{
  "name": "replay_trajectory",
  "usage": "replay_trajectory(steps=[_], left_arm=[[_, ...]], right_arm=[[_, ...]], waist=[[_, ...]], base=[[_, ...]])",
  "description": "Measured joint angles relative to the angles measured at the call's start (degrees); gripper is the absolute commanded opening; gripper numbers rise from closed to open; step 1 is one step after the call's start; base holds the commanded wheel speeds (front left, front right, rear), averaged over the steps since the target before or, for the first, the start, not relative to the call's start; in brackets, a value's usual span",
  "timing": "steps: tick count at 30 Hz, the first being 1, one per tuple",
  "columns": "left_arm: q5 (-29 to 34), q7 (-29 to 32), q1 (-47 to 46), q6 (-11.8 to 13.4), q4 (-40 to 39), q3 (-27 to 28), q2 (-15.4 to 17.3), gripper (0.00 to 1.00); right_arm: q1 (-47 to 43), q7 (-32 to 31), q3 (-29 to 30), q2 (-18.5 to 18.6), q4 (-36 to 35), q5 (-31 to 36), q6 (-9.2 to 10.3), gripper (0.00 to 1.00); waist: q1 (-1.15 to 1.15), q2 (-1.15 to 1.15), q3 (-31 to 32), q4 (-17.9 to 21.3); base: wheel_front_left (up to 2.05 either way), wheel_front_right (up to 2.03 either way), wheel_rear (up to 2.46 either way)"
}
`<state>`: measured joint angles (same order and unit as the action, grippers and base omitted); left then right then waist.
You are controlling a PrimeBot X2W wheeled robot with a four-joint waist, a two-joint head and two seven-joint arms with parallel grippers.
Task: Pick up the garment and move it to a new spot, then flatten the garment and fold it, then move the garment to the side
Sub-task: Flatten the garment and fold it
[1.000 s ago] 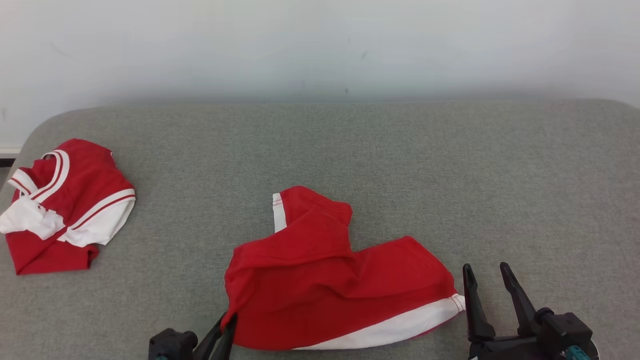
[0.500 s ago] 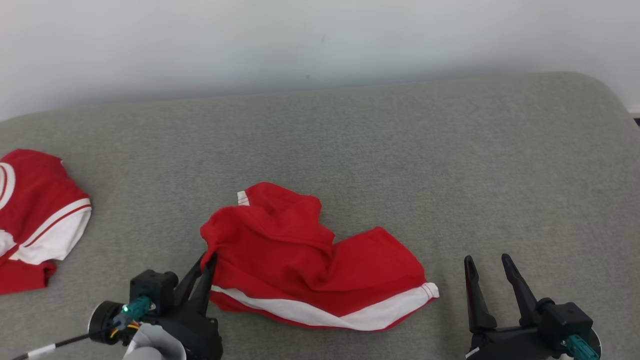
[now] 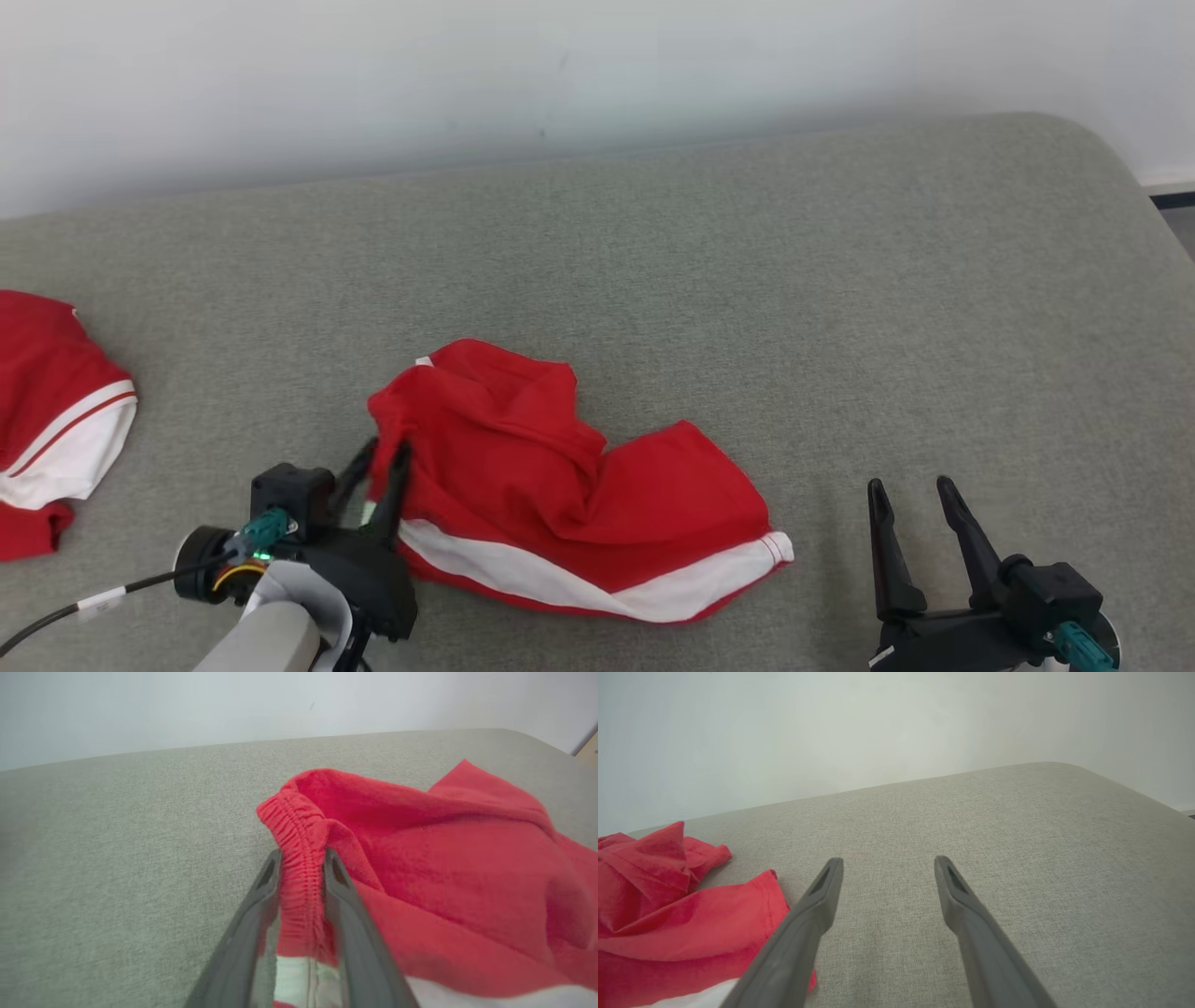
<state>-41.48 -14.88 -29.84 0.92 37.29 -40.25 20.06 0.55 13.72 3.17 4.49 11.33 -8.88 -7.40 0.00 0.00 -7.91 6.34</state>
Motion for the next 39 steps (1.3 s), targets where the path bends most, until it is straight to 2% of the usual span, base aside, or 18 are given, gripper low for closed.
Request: replay_trajectory(steps=[6, 21, 26, 39], left_arm=[[4.37, -0.16, 2.07, -0.43, -5.11, 6.24, -1.32, 1.0], [18.12, -0.16, 19.01, 2.05, -26.36, 23.38, -2.12, 1.0], [20.98, -0.16, 25.05, 1.66, -30.14, 28.38, -2.9, 1.0], [27.18, -0.16, 35.47, 0.04, -35.66, 33.55, -6.57, 1.0]], right_arm=[[-0.24, 0.4, -0.04, -0.29, 0.63, -0.02, 0.0, 1.0], [-2.48, 0.76, 0.34, -0.52, 1.05, -0.36, 0.0, 1.0], [-3.64, 0.91, 0.36, -0.49, 1.03, -0.6, 0.0, 1.0], [-7.17, 0.03, 1.7, -0.3, -1.97, -0.6, 0.0, 1.0]], waist=[[0.0, 0.0, 1.1, -1.78], [0.0, 0.0, 5.4, -7.76], [-0.01, 0.0, 6.95, -8.9], [-0.01, 0.0, 9.89, -10.74]], base=[[0.0, 0.0, 0.0], [0.0, 0.0, 0.0], [0.0, 0.0, 0.0], [0.0, 0.0, 0.0]])
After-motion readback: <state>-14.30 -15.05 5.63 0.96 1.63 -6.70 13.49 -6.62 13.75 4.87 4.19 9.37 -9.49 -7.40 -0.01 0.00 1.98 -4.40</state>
